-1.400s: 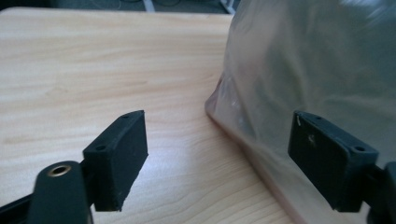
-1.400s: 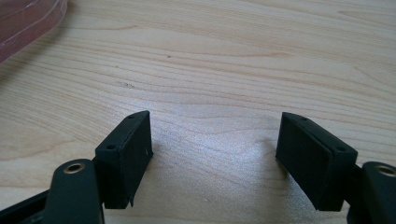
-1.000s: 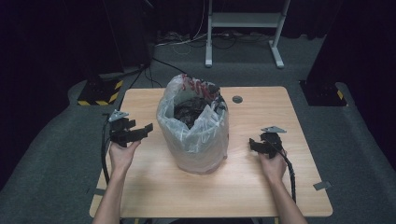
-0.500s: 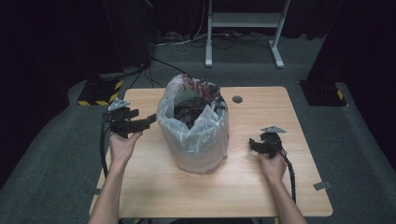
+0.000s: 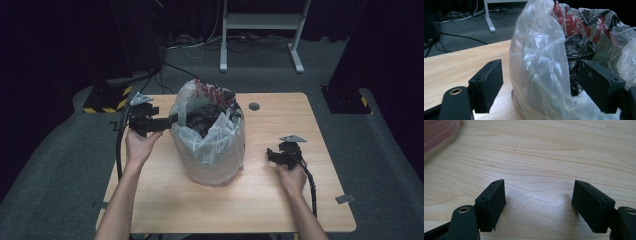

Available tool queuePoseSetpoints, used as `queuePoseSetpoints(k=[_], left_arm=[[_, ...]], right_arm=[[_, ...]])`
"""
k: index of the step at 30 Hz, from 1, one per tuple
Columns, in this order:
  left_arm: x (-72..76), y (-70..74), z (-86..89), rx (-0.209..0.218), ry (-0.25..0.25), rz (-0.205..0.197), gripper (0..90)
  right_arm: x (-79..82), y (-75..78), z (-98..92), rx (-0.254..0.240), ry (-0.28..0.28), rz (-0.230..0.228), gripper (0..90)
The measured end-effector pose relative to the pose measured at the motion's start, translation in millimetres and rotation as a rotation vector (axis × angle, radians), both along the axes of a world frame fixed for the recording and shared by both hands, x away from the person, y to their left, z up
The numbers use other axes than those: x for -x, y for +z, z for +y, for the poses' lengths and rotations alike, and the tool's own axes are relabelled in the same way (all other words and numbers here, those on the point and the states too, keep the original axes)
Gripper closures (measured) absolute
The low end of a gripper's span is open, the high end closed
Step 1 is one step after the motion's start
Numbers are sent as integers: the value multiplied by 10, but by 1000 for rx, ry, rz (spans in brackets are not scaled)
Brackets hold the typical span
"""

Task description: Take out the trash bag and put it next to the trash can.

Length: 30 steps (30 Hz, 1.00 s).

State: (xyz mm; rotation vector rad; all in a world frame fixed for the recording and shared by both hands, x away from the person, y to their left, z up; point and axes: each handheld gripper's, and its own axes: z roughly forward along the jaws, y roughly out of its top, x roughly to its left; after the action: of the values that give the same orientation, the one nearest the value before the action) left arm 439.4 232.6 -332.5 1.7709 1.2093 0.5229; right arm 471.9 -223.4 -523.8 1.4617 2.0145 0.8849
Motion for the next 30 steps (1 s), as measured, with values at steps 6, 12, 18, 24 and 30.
queuePoseSetpoints(k=[6, 12, 18, 24, 30], left_arm=[[-97, 26, -103, -18, -17, 17, 201], [-172, 60, -214, -42, -30, 30, 231], [-234, 85, -343, -90, -36, 43, 254], [-321, 85, -430, -110, -32, 56, 300], [-377, 95, -501, -165, -21, 62, 451]], right_arm=[[0, 0, 0, 0, 0, 0, 266], [0, 0, 1, -1, 0, 0, 266], [0, 0, 1, -1, 0, 0, 266], [0, 0, 0, -1, 0, 0, 266], [-2, -1, 0, -3, 0, -1, 272]])
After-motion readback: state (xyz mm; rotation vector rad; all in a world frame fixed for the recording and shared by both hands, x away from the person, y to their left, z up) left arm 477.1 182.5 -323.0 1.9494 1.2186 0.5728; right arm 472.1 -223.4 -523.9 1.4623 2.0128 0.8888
